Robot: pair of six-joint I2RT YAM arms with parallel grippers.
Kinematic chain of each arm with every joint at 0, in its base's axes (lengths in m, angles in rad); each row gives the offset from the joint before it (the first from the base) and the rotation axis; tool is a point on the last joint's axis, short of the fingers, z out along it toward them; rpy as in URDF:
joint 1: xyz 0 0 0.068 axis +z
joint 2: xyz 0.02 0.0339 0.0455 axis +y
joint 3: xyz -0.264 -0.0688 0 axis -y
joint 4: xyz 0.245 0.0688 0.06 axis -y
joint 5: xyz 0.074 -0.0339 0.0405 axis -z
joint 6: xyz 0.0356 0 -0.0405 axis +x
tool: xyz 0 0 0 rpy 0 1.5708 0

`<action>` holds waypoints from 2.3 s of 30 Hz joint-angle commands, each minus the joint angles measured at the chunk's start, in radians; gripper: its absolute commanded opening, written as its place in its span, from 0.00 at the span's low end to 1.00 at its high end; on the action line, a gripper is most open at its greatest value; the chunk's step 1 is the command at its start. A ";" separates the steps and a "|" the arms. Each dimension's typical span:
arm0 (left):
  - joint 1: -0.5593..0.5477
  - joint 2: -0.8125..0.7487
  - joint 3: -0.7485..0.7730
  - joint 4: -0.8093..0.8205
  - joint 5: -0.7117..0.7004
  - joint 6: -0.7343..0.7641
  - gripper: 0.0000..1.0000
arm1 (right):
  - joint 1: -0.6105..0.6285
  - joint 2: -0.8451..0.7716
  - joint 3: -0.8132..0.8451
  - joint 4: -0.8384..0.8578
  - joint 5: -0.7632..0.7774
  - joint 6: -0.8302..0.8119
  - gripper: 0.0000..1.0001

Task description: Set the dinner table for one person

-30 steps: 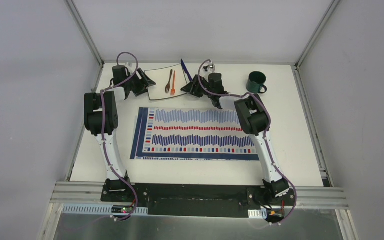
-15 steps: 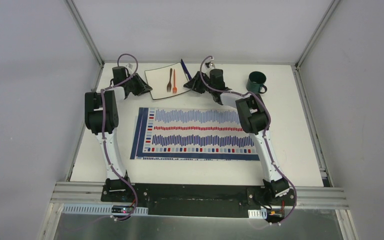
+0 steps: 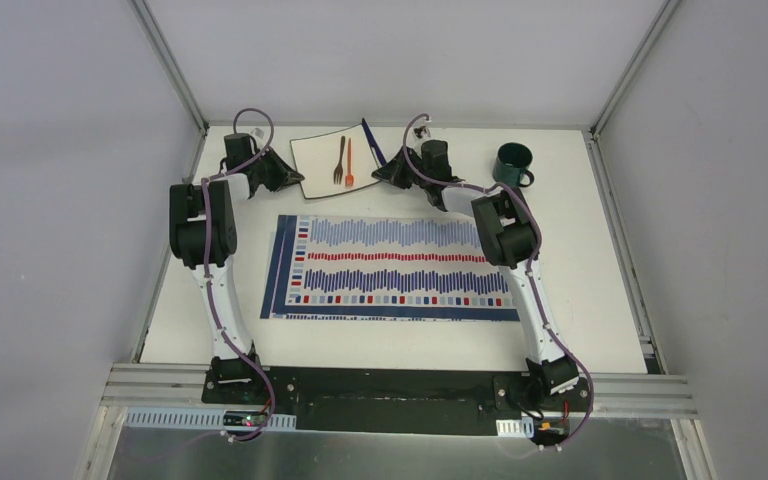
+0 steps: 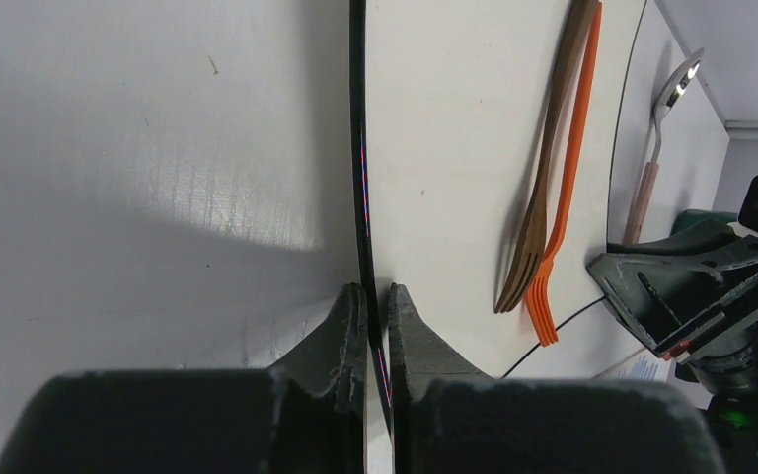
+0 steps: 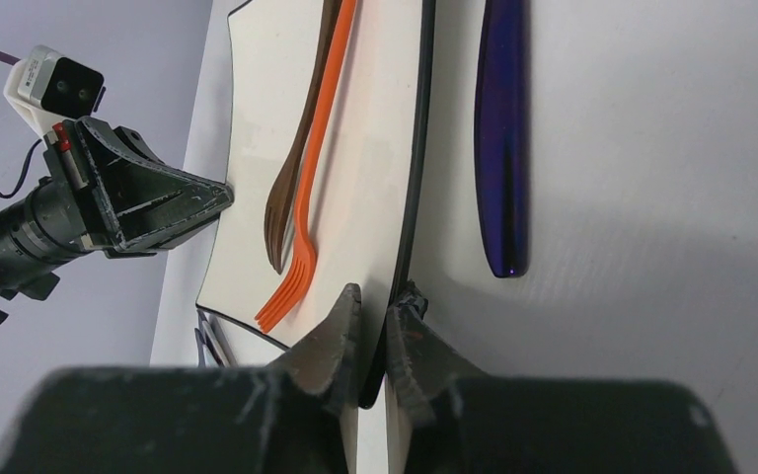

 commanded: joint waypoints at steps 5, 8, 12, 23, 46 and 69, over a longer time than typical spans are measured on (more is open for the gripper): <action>-0.014 -0.049 -0.036 0.086 0.041 0.000 0.00 | 0.025 -0.016 -0.021 0.094 -0.053 -0.024 0.00; -0.018 -0.067 -0.057 0.101 0.042 -0.007 0.00 | 0.031 -0.021 -0.037 0.113 -0.064 -0.024 0.00; -0.029 -0.095 -0.073 0.099 0.047 -0.008 0.00 | 0.043 -0.029 -0.036 0.094 -0.075 -0.026 0.00; -0.098 -0.187 -0.129 0.063 0.031 0.000 0.00 | 0.121 -0.100 -0.071 -0.011 -0.061 -0.106 0.00; -0.230 -0.364 -0.214 -0.009 -0.030 0.034 0.00 | 0.221 -0.335 -0.276 -0.112 -0.024 -0.219 0.00; -0.421 -0.506 -0.361 -0.048 -0.124 0.065 0.00 | 0.330 -0.516 -0.534 -0.149 0.050 -0.319 0.00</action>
